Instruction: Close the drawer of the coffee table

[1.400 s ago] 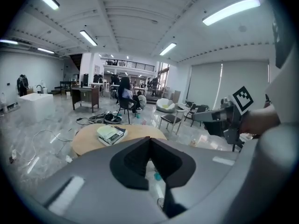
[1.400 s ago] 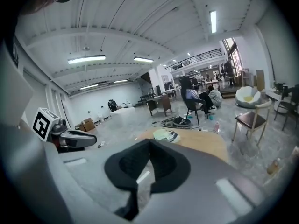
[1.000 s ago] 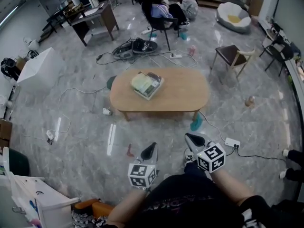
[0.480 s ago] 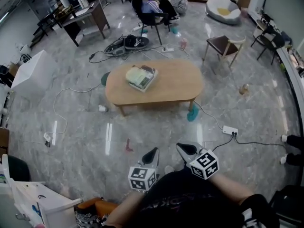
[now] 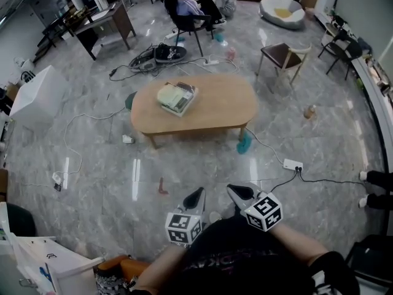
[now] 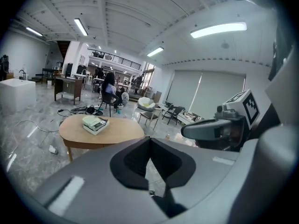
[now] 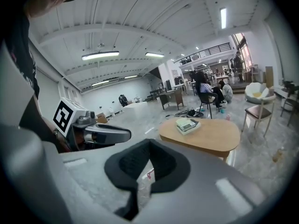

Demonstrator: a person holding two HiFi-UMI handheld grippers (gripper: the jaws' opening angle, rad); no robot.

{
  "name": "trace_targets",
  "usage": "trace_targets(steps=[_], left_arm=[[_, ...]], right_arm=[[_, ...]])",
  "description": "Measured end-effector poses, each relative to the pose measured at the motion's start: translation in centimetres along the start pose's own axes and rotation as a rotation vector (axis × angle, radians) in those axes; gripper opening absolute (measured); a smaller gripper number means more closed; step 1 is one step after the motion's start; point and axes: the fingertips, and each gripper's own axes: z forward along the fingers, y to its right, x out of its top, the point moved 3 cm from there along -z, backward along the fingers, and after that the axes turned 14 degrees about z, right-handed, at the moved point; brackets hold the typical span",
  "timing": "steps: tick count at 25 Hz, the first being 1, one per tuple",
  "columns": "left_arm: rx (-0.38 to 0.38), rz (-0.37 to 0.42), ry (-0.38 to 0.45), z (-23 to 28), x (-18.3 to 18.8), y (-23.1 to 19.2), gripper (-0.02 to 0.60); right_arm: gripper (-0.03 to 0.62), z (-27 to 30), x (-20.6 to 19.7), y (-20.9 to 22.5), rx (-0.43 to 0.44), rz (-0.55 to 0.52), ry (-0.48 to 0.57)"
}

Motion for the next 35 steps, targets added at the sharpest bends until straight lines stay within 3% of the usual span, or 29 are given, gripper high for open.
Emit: trace_targets(steps=[35], left_arm=[[0.015,-0.027,0.013,-0.7,-0.3,1.7,0.005]], right_arm=[[0.002,-1.1,-1.1,-0.5,0.049,-0.034,-0.014]])
